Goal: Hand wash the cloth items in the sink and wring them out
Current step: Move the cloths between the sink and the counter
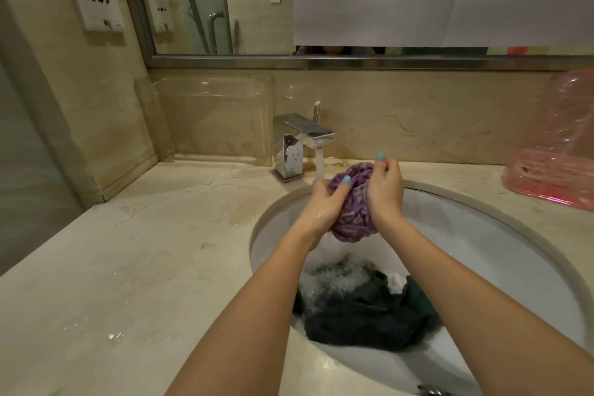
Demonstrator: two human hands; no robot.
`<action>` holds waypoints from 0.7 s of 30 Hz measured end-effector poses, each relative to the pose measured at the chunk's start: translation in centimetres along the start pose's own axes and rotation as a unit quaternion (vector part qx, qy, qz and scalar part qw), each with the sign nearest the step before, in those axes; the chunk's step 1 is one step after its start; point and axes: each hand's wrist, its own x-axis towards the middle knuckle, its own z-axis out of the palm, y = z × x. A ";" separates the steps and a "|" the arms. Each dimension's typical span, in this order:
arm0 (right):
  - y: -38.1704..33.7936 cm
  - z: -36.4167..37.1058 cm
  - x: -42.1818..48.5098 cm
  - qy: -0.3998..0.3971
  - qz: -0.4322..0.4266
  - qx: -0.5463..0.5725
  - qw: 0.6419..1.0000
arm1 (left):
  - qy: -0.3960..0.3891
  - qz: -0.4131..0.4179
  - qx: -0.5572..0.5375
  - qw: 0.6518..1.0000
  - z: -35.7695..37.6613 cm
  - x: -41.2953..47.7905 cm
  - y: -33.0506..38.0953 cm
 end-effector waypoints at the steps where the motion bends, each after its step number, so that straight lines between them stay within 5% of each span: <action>1: 0.1 0.3 -0.3 -0.023 -0.009 -0.005 1.000 | 0.014 0.014 -0.004 1.000 0.2 0.2 0.0; 6: -0.9 1.5 -2.6 -0.165 -0.031 0.055 0.984 | 0.218 0.115 0.016 0.969 -0.1 1.1 0.5; 8: -1.5 1.9 -3.7 -0.213 -0.063 0.051 0.974 | 0.267 0.087 0.021 0.960 -1.0 1.6 0.7; 12: -2.3 2.9 -4.8 -0.241 -0.076 -0.020 0.967 | 0.213 0.001 -0.030 0.977 -1.9 1.6 0.3; 17: -0.8 2.3 -1.5 -0.152 0.092 -0.009 0.984 | 0.209 0.073 0.006 0.975 1.4 -0.4 1.2; 21: -1.4 2.1 -2.7 -0.147 0.059 0.020 0.987 | 0.222 0.095 0.021 0.970 0.9 -0.1 1.6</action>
